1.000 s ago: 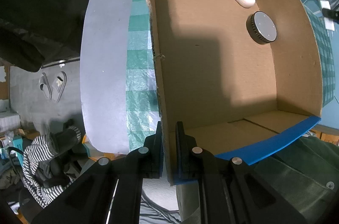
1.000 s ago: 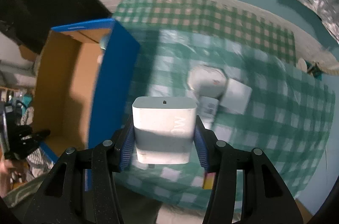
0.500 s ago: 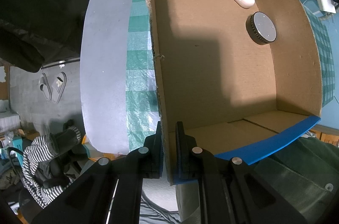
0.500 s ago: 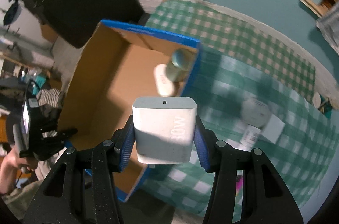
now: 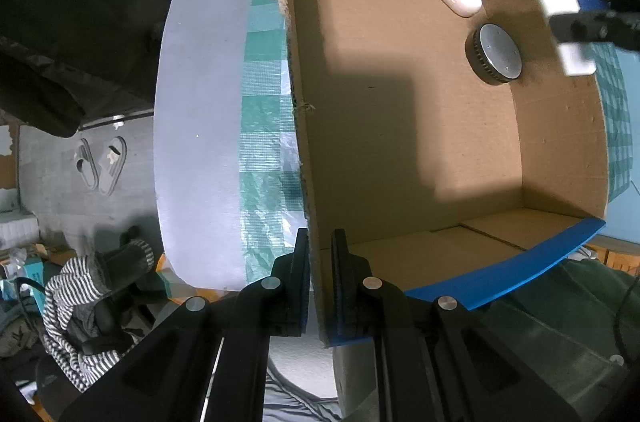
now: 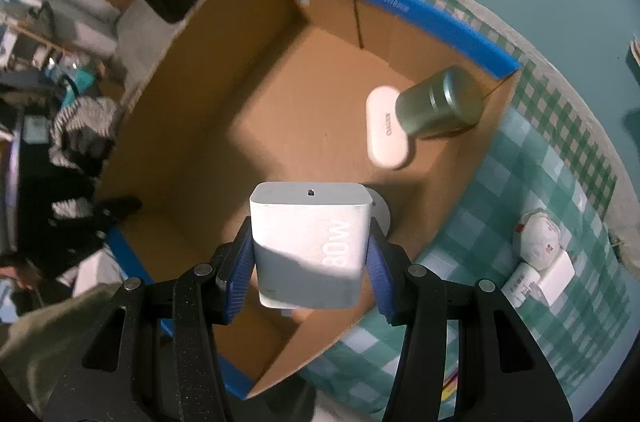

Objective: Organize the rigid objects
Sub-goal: 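Carry the white charger cube into the box and open the right tool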

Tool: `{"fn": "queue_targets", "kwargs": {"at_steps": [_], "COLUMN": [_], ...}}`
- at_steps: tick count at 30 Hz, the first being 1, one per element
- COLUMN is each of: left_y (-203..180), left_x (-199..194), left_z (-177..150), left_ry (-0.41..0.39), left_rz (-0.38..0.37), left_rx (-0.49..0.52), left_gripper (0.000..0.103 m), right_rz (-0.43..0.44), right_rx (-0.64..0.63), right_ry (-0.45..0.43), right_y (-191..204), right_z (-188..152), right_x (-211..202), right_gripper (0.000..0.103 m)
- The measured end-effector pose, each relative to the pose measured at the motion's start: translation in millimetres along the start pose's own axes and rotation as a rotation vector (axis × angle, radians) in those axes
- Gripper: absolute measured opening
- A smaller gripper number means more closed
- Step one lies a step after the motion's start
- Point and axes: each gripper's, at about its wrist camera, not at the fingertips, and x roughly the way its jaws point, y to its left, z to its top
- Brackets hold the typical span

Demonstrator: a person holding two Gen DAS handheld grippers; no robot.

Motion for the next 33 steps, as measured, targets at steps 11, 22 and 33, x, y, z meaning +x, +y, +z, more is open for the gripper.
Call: {"fn": "queue_targets", "kwargs": {"at_steps": [11,22,33], "left_y": [-1.2,-2.5,-0.3], "left_x": [-0.3,0.7,2.0], "left_z": [0.6,-2.3,-4.6], "left_ry": [0.004,0.004,0.007], "left_rz": [0.004,0.003,0.006], "left_rx": [0.008,0.009,0.012], "left_gripper": [0.01,0.01,0.01], "right_rz": [-0.047,-0.032,0.004], "right_rx": [-0.097,-0.094,-0.003], "right_ry": [0.078,0.084,0.013], "right_y": [11.3,12.7,-5.9], "right_z": [-9.4,-7.4,-14.0], "right_x": [30.8,27.0,-0.4], "right_gripper": [0.051,0.051,0.051]}}
